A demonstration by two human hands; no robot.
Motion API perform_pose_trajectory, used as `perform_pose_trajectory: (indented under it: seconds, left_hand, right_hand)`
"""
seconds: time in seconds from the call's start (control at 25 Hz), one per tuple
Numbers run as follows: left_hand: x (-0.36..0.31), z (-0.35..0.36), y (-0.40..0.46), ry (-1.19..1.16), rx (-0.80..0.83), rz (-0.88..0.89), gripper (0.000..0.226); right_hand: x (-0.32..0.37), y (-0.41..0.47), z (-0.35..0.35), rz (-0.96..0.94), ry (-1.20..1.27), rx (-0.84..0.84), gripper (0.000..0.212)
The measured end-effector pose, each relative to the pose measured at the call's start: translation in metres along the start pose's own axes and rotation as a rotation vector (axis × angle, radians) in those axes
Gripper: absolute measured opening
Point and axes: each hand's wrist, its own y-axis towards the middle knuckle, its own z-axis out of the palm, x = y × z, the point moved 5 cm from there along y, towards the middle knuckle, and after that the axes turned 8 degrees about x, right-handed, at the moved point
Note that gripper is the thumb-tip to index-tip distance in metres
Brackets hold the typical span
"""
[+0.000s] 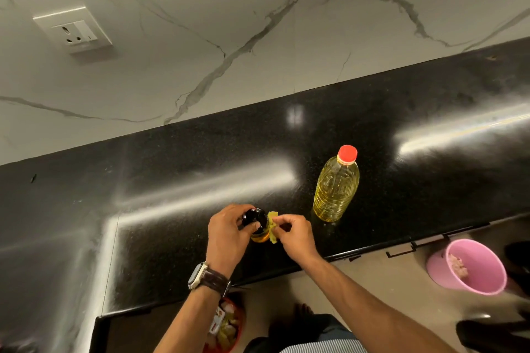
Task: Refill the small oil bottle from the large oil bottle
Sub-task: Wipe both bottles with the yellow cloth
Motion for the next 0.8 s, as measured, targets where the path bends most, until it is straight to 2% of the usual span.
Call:
perform_pose_trajectory:
  seconds: [0.16,0.24,0.32,0.48,0.6,0.68,0.8]
  left_hand:
    - [-0.005,0.002,0.002,-0.003,-0.047,-0.006,0.037]
    - [-0.006,0.002,0.007,-0.012,-0.053,-0.014,0.036]
    - [-0.009,0.004,0.01,-0.015,-0.066,-0.032,0.036]
    - [-0.014,0.008,0.01,-0.027,-0.085,-0.037,0.035]
    - [-0.012,0.008,0.013,-0.022,-0.096,-0.036,0.036]
    - [-0.013,0.009,0.014,-0.019,-0.089,-0.026,0.037]
    - [-0.017,0.008,0.022,0.003,-0.067,0.001,0.037]
  right_hand:
    - [0.011,-0.019,0.002,-0.047,0.13,-0.089,0.019]
    - [0.03,-0.006,-0.005,-0.137,0.093,-0.145,0.026]
    - [0.043,0.015,-0.01,-0.167,-0.016,-0.132,0.027]
    - [0.008,0.016,-0.004,-0.004,-0.115,-0.061,0.012]
    - [-0.007,-0.006,0.016,0.084,0.001,-0.023,0.01]
    - [0.013,-0.014,0.021,0.009,0.095,-0.064,0.013]
    - [0.032,-0.012,0.014,-0.104,0.031,-0.119,0.01]
